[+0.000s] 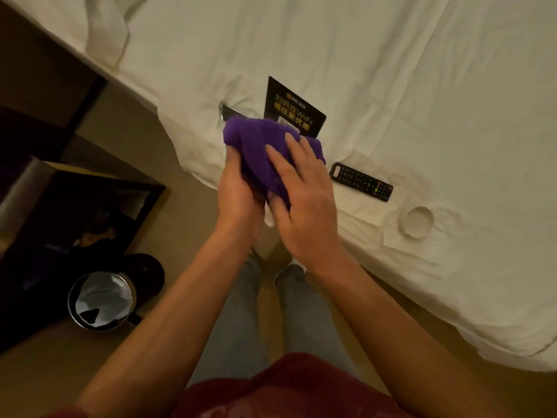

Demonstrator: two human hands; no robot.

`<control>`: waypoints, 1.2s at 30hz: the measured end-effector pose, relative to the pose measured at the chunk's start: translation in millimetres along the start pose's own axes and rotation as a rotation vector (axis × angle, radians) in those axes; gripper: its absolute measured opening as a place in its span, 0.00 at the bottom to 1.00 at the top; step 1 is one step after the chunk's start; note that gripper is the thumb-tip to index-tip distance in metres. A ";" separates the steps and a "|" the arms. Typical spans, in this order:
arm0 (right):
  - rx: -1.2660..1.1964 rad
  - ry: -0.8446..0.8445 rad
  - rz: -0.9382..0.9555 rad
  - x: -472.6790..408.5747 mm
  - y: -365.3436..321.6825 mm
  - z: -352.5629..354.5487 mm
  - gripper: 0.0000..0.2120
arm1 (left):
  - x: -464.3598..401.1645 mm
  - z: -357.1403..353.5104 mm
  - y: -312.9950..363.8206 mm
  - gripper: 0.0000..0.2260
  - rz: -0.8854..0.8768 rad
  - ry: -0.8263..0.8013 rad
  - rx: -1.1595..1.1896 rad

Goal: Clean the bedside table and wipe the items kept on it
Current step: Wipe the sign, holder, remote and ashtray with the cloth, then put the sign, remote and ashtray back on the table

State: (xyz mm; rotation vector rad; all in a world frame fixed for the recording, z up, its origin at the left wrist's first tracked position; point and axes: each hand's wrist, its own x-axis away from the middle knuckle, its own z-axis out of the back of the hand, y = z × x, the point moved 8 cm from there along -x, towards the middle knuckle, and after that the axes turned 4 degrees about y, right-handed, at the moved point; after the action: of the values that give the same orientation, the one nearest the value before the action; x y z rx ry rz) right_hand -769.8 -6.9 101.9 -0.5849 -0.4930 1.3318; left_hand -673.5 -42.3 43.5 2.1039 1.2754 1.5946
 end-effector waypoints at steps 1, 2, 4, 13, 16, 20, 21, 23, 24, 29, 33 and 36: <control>0.028 -0.060 0.011 -4.9 -12.9 -14.0 0.31 | -2.3 9.1 13.4 0.24 0.000 -0.032 0.029; 0.024 -0.123 0.016 -10.4 -25.3 -27.6 0.32 | -5.6 19.6 28.0 0.26 -0.033 -0.055 0.000; -0.088 -0.219 0.018 -20.9 -50.9 -50.0 0.30 | -12.4 47.3 59.4 0.23 -0.126 -0.042 -0.139; -0.623 -0.533 -0.310 -91.0 -127.0 -166.1 0.36 | -45.2 193.8 175.5 0.06 -0.287 0.205 -0.065; -0.574 -0.779 -0.300 -96.0 -161.5 -229.6 0.37 | -52.8 240.6 202.3 0.09 -0.321 0.328 -0.014; -0.579 -0.790 -0.239 -109.8 -205.7 -286.7 0.21 | -58.3 298.6 229.8 0.12 -0.336 0.449 -0.062; -0.602 -0.778 -0.233 -113.9 -215.5 -298.6 0.19 | -59.7 311.0 237.0 0.13 -0.347 0.465 -0.078; -0.631 -0.767 -0.241 -120.8 -232.8 -323.5 0.18 | -63.8 334.4 247.8 0.19 -0.333 0.497 -0.124; -0.655 -0.773 -0.262 -124.1 -239.9 -337.3 0.19 | -66.7 346.7 249.7 0.22 -0.298 0.523 -0.135; -0.714 -0.872 -0.379 -139.8 -270.4 -403.2 0.24 | -79.6 403.1 257.3 0.12 -0.207 0.666 -0.031; -0.570 -0.987 -0.300 -142.9 -299.1 -444.4 0.19 | -87.5 450.8 266.7 0.10 -0.274 0.819 0.014; -0.433 -0.949 -0.177 -148.8 -312.3 -471.2 0.14 | -99.3 479.6 270.1 0.06 -0.290 0.875 -0.013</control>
State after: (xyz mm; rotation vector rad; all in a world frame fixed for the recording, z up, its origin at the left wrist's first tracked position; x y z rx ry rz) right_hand -260.6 -248.1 -54.0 -0.2053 -1.5966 1.2802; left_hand -127.6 -125.2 -45.9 1.1044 1.6683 2.4443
